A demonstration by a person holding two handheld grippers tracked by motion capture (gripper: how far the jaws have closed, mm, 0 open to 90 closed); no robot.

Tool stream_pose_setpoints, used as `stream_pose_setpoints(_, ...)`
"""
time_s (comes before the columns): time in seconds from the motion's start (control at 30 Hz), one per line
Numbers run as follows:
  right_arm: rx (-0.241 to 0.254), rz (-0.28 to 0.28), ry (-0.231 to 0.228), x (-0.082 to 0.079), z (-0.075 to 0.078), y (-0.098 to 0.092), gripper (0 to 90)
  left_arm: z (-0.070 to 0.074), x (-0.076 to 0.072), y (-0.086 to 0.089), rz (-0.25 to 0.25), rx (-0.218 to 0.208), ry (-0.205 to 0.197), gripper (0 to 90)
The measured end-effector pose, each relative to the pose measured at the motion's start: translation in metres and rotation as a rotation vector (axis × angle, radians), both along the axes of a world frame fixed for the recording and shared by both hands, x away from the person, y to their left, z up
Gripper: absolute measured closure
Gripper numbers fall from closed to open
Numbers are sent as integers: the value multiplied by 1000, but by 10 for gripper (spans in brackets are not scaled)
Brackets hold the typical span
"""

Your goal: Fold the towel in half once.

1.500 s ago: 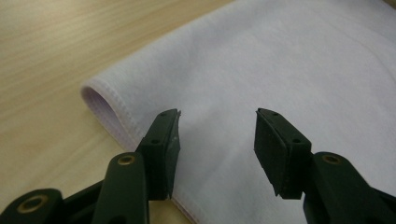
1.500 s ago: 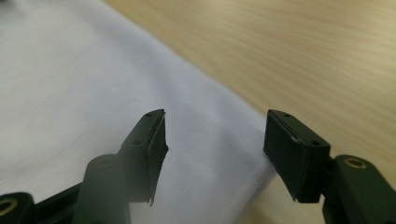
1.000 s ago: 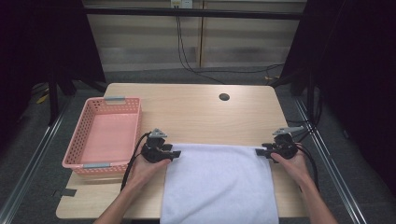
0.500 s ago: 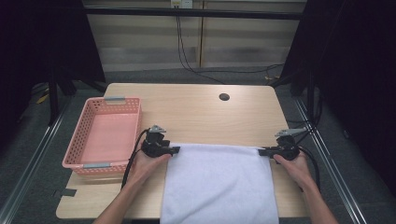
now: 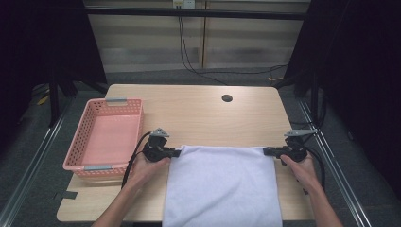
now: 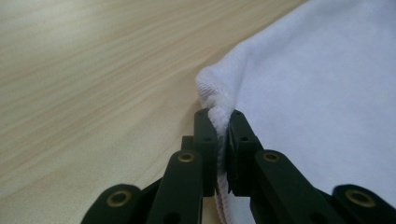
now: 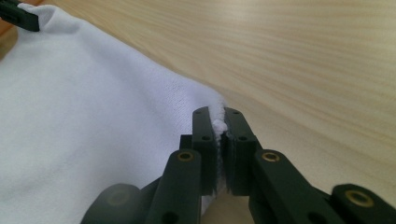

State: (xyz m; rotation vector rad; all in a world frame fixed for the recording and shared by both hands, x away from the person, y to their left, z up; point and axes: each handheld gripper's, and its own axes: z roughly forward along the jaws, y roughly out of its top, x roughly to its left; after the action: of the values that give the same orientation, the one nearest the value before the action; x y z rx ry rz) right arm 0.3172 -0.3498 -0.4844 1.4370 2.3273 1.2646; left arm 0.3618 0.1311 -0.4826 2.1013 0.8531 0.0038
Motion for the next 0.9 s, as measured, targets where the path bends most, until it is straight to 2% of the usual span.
stream_pose_setpoints(0.03, 7, -2, -11, -1, 4, -1, 851, 5, -2, 0, 3, -5, -9, 849)
stream_pose_setpoints(0.07, 18, 0, -32, -3, 13, -2, 851, 18, -10, -4, -26, -24, -38, 850)
stream_pose_setpoints(0.1, 18, 0, -32, -3, 13, -2, 851, 18, -10, -4, -26, -24, -38, 849)
stream_pose_setpoints(0.13, 31, 7, -68, -5, 22, -3, 852, 33, -18, -11, -52, -19, -82, 849)
stream_pose_setpoints(0.17, 31, 7, -68, -5, 22, -3, 852, 33, -18, -11, -52, -19, -82, 849)
stream_pose_setpoints(0.2, 35, 4, -81, -6, 31, -5, 852, 40, -20, -13, -55, -31, -96, 849)
stream_pose_setpoints(0.23, 35, 4, -81, -6, 31, -5, 852, 47, -21, -14, -47, -21, -122, 849)
stream_pose_setpoints(0.33, 33, 2, -111, -6, 44, -7, 853, 61, -13, -10, -22, -33, -132, 850)
stream_pose_setpoints(0.37, 37, -2, -123, -5, 52, -9, 853, 68, -7, -4, -12, -58, -130, 850)
stream_pose_setpoints(0.43, 37, -4, -135, -3, 56, -10, 853, 70, -5, -1, 2, -65, -134, 850)
stream_pose_setpoints(0.47, 40, -10, -149, 0, 62, -12, 854, 75, -1, 2, 2, -64, -150, 850)
stream_pose_setpoints(0.57, 48, -16, -154, 3, 68, -13, 854, 79, 3, 2, 7, -66, -146, 850)
stream_pose_setpoints(0.6, 47, -18, -167, 8, 74, -12, 854, 82, 9, 2, 15, -53, -160, 850)
stream_pose_setpoints(0.73, 50, -27, -182, 17, 82, -10, 854, 88, 19, 1, 33, -59, -165, 851)
stream_pose_setpoints(0.8, 53, -36, -195, 26, 91, -9, 854, 94, 27, 1, 42, -52, -186, 851)
stream_pose_setpoints(0.9, 52, -42, -203, 32, 95, -9, 854, 95, 33, 2, 55, -52, -188, 850)
